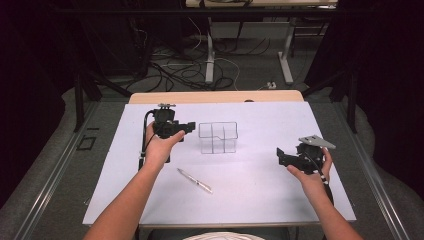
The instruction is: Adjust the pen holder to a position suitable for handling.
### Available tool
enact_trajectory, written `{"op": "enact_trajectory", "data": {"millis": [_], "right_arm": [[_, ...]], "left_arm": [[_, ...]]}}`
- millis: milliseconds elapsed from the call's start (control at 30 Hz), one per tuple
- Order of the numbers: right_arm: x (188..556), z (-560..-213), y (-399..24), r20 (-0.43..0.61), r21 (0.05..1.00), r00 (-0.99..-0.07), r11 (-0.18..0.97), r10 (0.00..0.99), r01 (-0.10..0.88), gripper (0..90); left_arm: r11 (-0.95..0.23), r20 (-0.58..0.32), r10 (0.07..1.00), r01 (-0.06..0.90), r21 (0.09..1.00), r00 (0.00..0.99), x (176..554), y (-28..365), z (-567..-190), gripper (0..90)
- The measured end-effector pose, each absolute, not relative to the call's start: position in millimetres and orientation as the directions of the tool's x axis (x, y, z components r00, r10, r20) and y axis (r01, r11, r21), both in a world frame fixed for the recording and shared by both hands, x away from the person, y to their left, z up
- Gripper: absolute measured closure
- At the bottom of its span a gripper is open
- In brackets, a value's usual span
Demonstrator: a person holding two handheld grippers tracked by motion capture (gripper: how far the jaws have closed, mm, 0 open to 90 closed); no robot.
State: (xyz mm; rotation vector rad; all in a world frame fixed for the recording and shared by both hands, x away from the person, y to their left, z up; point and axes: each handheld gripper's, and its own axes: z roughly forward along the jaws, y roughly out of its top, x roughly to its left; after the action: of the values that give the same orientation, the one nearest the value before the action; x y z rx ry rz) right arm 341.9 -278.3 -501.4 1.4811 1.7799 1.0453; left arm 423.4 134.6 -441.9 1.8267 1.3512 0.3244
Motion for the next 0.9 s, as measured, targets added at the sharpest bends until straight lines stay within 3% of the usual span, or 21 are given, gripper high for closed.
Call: {"op": "enact_trajectory", "data": {"millis": [233, 367, 900], "right_arm": [[341.7, -501.3, -277.2, 0.041, 0.854, -0.207, 0.074, 0.977, 0.515, 6.0], [341.9, -501.5, -277.0, 0.038, 0.855, -0.209, 0.077, 0.977, 0.514, 6.0], [341.1, -500.9, -270.6, 0.042, 0.852, -0.234, 0.088, 0.971, 0.516, 7.4]], "left_arm": [[-0.117, -0.19, 0.892, 0.614, 0.781, 0.411, 411.3, 149.8, -442.7, 23.5], [-0.104, -0.191, 0.898, 0.615, 0.781, 0.395, 405.3, 162.7, -445.7, 23.2], [-0.025, -0.235, 0.914, 0.625, 0.781, 0.331, 391.4, 201.0, -464.2, 5.0]]}}
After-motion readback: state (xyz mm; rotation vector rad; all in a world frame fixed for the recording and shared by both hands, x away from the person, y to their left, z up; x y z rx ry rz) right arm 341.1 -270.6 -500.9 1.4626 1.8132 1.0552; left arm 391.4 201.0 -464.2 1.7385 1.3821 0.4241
